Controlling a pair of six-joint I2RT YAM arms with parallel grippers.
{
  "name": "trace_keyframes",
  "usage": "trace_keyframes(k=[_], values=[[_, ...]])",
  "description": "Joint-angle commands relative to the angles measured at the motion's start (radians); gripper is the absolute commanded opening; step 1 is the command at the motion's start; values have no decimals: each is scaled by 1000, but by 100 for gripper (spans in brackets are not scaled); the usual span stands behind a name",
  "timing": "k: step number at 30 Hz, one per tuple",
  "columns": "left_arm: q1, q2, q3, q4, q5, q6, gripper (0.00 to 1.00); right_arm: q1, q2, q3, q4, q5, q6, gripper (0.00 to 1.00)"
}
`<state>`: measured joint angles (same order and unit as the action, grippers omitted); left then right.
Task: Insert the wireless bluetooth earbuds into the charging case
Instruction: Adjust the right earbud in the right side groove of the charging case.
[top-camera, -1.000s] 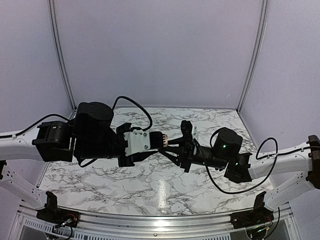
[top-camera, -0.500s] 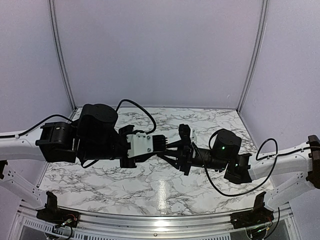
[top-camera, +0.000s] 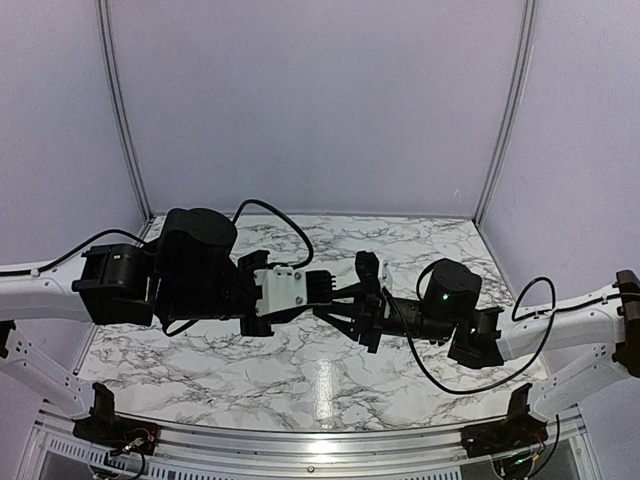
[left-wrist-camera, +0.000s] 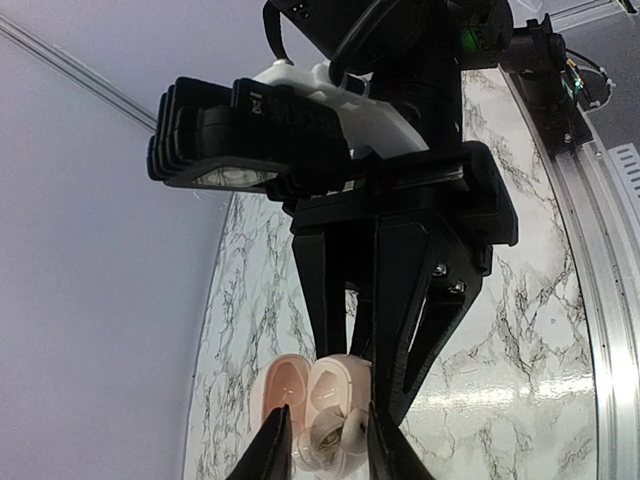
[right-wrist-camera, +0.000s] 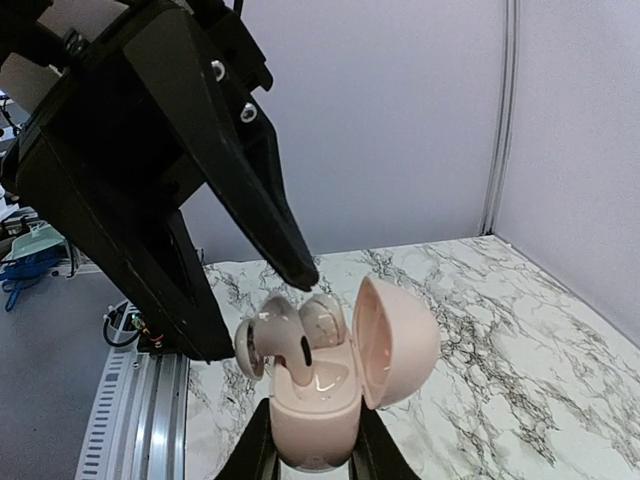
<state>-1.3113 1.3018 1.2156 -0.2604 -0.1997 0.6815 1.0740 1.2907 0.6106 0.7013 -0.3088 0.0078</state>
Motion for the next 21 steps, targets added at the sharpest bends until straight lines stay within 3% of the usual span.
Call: trace_keyframes(k=[1, 9, 21], values=[[-6, -11, 4, -18, 11, -4, 28, 10, -7, 35, 9, -15, -3, 0], [-6, -22, 7, -50, 48, -19, 30, 10, -1, 36, 11, -15, -1, 0], [-6, -8, 2, -58, 21, -7, 24, 9, -2, 35, 9, -13, 1, 0]])
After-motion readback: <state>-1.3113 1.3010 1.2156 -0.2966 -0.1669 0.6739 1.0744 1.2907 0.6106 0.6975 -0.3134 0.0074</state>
